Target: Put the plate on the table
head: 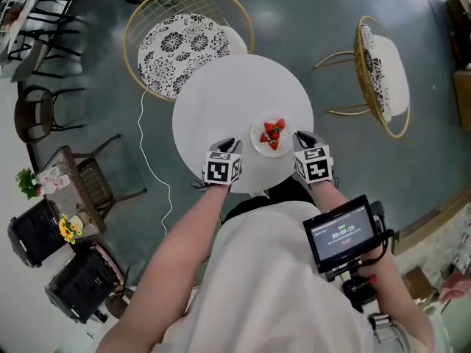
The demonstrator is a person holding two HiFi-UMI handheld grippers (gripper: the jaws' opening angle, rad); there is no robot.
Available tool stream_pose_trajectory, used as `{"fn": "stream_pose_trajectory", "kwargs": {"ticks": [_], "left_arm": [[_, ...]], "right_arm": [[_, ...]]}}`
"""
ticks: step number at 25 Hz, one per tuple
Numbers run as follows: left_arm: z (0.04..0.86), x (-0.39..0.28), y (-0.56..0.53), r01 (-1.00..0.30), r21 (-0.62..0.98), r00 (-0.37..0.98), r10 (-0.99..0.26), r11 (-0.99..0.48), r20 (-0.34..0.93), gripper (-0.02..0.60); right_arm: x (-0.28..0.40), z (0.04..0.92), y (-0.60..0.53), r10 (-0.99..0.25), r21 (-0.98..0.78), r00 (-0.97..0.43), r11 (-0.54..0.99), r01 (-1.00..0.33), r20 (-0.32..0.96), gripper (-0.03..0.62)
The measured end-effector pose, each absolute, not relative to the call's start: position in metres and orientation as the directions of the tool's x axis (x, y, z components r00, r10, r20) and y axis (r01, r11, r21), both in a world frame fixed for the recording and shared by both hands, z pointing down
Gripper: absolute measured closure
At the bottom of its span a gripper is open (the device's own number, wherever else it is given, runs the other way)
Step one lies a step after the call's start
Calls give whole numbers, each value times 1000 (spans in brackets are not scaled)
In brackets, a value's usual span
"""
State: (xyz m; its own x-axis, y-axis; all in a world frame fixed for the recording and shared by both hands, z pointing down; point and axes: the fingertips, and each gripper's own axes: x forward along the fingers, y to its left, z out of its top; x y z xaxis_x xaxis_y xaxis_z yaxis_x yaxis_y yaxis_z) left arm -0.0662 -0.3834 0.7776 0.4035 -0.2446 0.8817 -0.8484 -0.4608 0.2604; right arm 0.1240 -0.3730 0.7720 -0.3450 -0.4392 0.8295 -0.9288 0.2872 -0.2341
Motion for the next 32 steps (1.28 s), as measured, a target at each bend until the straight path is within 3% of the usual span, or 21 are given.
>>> {"fn": "stream_pose_trajectory", "kwargs": {"ticks": [5, 6, 8, 14, 19, 24, 32], "left_arm": [[759, -84, -362, -843, 272, 426, -268, -463, 864, 503], [756, -85, -354, -839, 282, 437, -266, -466, 859, 505], [748, -92, -340, -838, 302, 455, -277, -455, 846, 543], [726, -116, -305, -843, 342, 490, -331, -415, 806, 577], [701, -116, -279, -786, 434, 594, -344, -440, 727, 577], [672, -107, -248, -693, 510, 702, -316, -509, 639, 577], [651, -116, -212, -687, 506, 717, -377, -521, 586, 577]], "right_arm": [[117, 761, -360, -455, -268, -372, 278, -922, 809, 565], [116, 757, -356, -458, -275, -380, 281, -920, 804, 589], [109, 747, -349, -465, -288, -401, 296, -911, 789, 589], [84, 708, -325, -515, -353, -472, 316, -881, 716, 591], [73, 678, -297, -561, -550, -552, 194, -812, 617, 591], [62, 661, -269, -567, -546, -572, 239, -803, 593, 591], [42, 636, -234, -572, -568, -614, 288, -771, 543, 591]]}}
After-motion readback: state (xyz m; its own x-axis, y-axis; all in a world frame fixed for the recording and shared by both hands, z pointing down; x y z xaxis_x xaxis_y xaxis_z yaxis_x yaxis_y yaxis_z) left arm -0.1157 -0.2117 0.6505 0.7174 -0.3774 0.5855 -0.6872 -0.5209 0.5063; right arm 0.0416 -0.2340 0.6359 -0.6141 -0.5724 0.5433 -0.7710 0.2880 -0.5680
